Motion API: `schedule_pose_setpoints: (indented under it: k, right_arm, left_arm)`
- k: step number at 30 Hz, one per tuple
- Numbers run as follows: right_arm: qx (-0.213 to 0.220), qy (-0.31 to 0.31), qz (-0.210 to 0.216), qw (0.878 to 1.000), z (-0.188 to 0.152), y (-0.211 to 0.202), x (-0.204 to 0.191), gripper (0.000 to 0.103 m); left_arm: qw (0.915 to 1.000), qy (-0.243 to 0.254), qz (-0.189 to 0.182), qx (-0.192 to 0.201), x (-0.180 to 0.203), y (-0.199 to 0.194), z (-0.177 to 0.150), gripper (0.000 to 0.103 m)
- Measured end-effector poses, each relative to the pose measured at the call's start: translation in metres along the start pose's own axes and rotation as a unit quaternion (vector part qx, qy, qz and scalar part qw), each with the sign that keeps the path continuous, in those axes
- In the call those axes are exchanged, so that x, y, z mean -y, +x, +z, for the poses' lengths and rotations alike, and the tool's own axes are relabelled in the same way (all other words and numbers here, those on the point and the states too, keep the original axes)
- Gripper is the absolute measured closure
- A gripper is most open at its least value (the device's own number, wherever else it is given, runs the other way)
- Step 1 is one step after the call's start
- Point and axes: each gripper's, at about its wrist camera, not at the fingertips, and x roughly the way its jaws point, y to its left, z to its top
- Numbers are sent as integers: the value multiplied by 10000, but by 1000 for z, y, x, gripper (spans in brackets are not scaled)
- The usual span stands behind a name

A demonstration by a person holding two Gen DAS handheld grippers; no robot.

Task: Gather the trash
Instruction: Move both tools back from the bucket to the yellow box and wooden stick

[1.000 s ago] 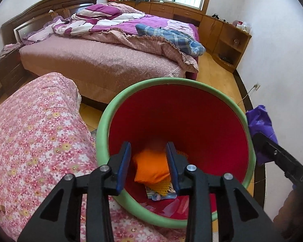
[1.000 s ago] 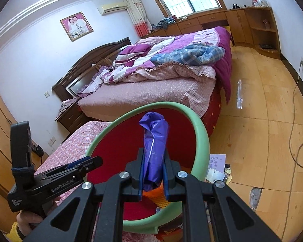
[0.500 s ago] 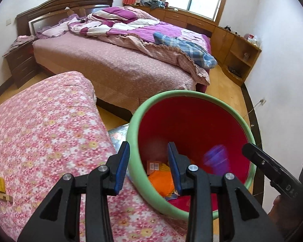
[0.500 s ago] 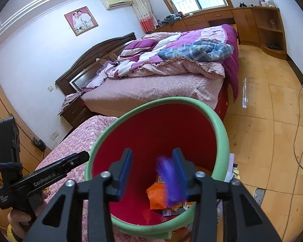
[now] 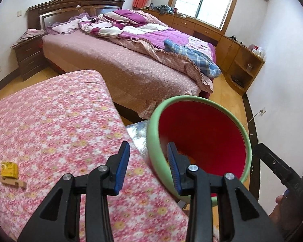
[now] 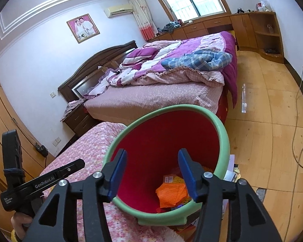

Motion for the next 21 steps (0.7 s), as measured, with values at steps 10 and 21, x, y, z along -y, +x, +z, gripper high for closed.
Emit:
schedule_pose_setpoints:
  k: [10, 21]
  right_arm:
    - [-6, -178, 32, 9998, -11, -14, -38, 28]
    - [-347, -449, 275, 9980, -26, -2, -93, 26]
  left_arm:
    - [9989, -216, 294, 286, -40, -50, -5, 60]
    - [9957, -459, 718, 358, -97, -93, -19, 52]
